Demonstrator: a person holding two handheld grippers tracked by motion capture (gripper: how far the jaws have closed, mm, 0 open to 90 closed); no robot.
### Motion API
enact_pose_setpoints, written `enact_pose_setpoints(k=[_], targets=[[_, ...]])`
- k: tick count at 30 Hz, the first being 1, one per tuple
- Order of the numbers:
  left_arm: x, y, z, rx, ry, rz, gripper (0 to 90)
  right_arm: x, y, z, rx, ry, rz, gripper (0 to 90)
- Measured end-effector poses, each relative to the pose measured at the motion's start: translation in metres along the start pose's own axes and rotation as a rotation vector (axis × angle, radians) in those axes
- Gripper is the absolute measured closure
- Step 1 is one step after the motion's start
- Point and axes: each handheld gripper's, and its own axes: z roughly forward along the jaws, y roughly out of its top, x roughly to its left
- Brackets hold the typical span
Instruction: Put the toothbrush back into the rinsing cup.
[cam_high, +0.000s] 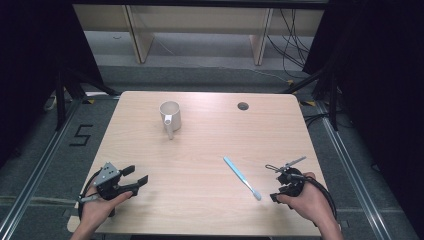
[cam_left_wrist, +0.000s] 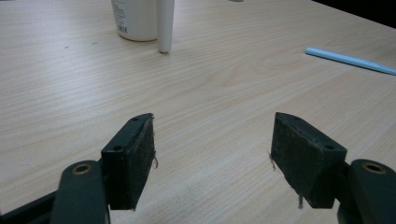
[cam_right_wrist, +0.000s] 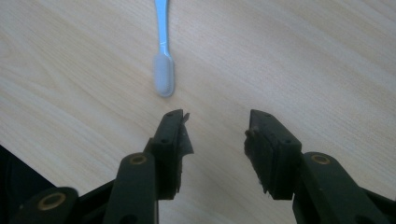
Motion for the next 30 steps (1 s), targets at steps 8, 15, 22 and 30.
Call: enact_pose_setpoints(k=[8,15,22,30], targets=[[0.002,-0.001,-0.001,0.004,0.007,-0.009,29.5,0.001,0.011,0.005,0.102,-0.019,-0.005,60.8],[0.001,-0.001,-0.001,0.006,0.001,-0.009,29.1,0.006,0.022,0.008,0.155,-0.023,-0.008,64.0],[0.001,-0.001,-0.001,-0.009,-0.001,-0.010,28.4,0.009,0.036,0.012,0.173,-0.016,-0.040,64.5],[-0.001,-0.004,0.000,-0.005,-0.007,-0.010,28.6,0.011,0.046,0.012,0.151,-0.003,-0.062,66.0]])
